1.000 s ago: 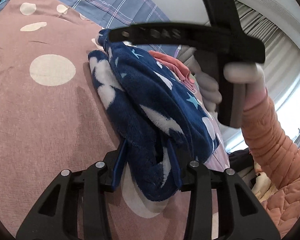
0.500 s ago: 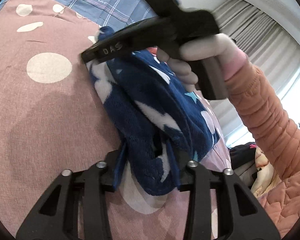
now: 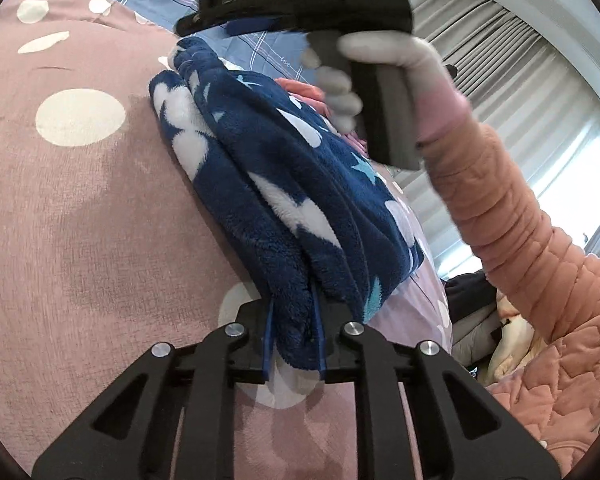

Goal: Fold small clothes

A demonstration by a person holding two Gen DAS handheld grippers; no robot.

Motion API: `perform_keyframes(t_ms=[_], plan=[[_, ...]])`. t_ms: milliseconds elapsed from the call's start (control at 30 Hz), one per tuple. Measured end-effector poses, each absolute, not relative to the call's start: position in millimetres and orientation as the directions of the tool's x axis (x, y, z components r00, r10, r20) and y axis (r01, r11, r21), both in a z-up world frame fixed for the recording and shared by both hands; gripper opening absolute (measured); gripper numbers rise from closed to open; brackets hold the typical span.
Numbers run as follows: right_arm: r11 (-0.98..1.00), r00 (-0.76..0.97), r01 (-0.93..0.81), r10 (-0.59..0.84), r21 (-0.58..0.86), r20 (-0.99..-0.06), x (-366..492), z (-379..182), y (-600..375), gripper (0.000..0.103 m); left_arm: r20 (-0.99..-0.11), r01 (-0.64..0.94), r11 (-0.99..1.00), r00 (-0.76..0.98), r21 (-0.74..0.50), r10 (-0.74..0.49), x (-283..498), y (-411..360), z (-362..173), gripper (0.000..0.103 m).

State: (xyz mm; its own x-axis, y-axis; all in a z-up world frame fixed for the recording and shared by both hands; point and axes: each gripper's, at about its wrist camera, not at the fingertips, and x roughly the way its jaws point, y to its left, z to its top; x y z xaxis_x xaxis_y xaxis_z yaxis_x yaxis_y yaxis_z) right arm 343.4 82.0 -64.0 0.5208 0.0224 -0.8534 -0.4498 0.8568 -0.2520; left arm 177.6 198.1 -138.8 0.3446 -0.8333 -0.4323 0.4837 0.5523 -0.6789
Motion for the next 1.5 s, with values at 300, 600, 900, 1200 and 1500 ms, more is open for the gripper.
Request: perform_keyframes(t_ms=[300,600,900,1200,1500], plan=[[0.792,0.459,-0.464,-0.169,-0.397,-0.872,367.3,-120.4,96.7,0.012,-0.429,0.485,0.554,0.351,-0.677,-0.832,176.5,199.8,-139.3,0.017],[0.911,0.419,-0.407,0.119,-0.069,-0.9,379.9,-111.8,78.2,0.042,-0.414,0.493,0.53,0.332,-0.69,-0.848,176.8,209.5,-143.4,0.018],[0.875,0.546,-0.473,0.198,-0.104,-0.814,236.3,-32.2,17.1,0.064,-0.335,0.482,0.519,0.418,-0.706,-0.844,169.0,249.5,-137.3,0.037],[0.888,0.539,-0.446,0.169,-0.11,-0.825,103.6,-60.9,-57.2,0.07,-0.374,0.56,0.628,0.509,-0.54,-0.775,136.6,227.0,-85.6,0.037],[0.912,0.573,-0.394,0.145,-0.116,-0.806,72.0,-67.5,-89.3,0.075,-0.566,0.34,0.782,0.548,-0.523,-0.616,140.5,227.2,-126.8,0.01]])
